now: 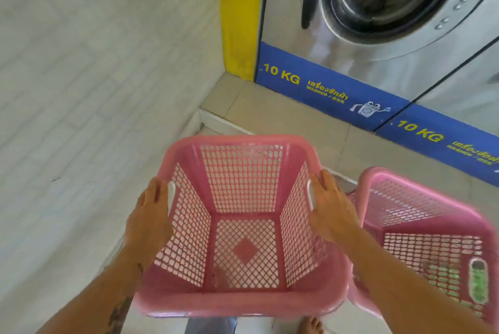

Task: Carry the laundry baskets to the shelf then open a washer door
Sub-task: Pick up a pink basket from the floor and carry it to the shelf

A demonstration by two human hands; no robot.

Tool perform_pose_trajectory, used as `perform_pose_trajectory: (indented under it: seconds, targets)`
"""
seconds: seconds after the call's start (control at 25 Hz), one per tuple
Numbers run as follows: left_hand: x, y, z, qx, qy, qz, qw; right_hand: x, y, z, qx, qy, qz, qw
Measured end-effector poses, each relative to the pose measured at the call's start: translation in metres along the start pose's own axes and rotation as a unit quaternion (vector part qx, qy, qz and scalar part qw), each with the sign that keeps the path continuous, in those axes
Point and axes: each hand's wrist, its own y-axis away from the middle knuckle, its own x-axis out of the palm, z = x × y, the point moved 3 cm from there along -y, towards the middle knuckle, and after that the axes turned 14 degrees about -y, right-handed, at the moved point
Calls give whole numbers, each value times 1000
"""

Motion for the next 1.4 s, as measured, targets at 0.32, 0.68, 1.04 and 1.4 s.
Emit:
perform_pose_trajectory:
  seconds: [0.32, 0.68, 1.04, 1.4]
  targets:
    - [-90, 229, -17, -217, 47, -72, 972, -93, 89, 46, -233, 58, 19, 971]
    - [-91, 502, -42, -399, 87, -100, 908, -107, 249, 93, -427, 131, 85, 891]
    - [-64, 814, -77, -551, 66, -68, 829, -19, 492, 113, -560, 108, 130, 811]
    - [-36, 1101, -74, -660, 58, -82, 745, 86, 735, 149, -656, 78, 172, 731]
